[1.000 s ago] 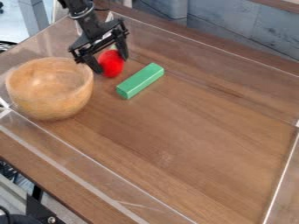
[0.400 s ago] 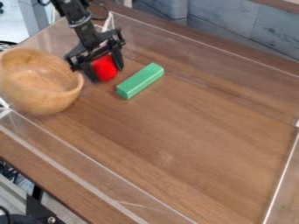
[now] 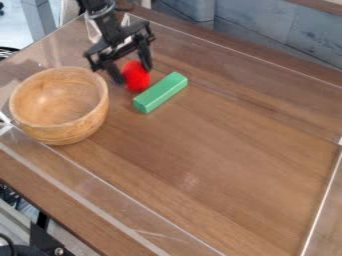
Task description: Move the red fruit to the right
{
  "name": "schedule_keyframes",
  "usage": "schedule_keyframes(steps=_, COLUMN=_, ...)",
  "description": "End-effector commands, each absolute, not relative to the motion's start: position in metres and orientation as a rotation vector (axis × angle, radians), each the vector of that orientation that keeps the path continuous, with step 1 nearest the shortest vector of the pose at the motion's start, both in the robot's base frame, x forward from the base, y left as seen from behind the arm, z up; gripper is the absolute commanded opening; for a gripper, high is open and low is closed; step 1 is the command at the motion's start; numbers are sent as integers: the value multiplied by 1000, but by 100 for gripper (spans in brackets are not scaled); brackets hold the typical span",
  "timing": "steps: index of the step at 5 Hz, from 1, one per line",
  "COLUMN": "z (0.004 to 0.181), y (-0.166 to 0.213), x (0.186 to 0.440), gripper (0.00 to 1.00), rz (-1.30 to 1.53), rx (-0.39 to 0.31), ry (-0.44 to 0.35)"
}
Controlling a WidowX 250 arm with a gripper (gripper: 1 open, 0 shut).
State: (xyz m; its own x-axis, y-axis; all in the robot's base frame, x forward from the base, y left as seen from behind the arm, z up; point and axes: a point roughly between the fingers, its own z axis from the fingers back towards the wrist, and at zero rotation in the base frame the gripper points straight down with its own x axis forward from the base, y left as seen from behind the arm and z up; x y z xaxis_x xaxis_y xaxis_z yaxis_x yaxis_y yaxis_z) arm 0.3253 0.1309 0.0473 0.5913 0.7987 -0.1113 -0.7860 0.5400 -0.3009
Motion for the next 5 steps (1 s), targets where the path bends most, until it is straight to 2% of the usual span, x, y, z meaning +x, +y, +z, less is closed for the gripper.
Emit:
schedule_keyframes(steps=1, z=58, y=137, x=343, gripper=0, rz=877, rx=-332, ry=-103)
schedule_keyframes(steps=2, z=78, y=118, x=343, gripper=0, rz=835, rx=-379, ry=-116)
schedule_keyframes(steps=3, z=91, y=90, x=351, gripper=0, rz=796, rx=-409, ry=-128)
schedule_keyframes(steps=4, z=94, y=61, x=359, gripper=0, rz=760, rx=-424, ry=-131)
schedule_keyframes(steps=5, z=88, y=30, x=372, gripper=0, rz=680, rx=-417, ry=-124)
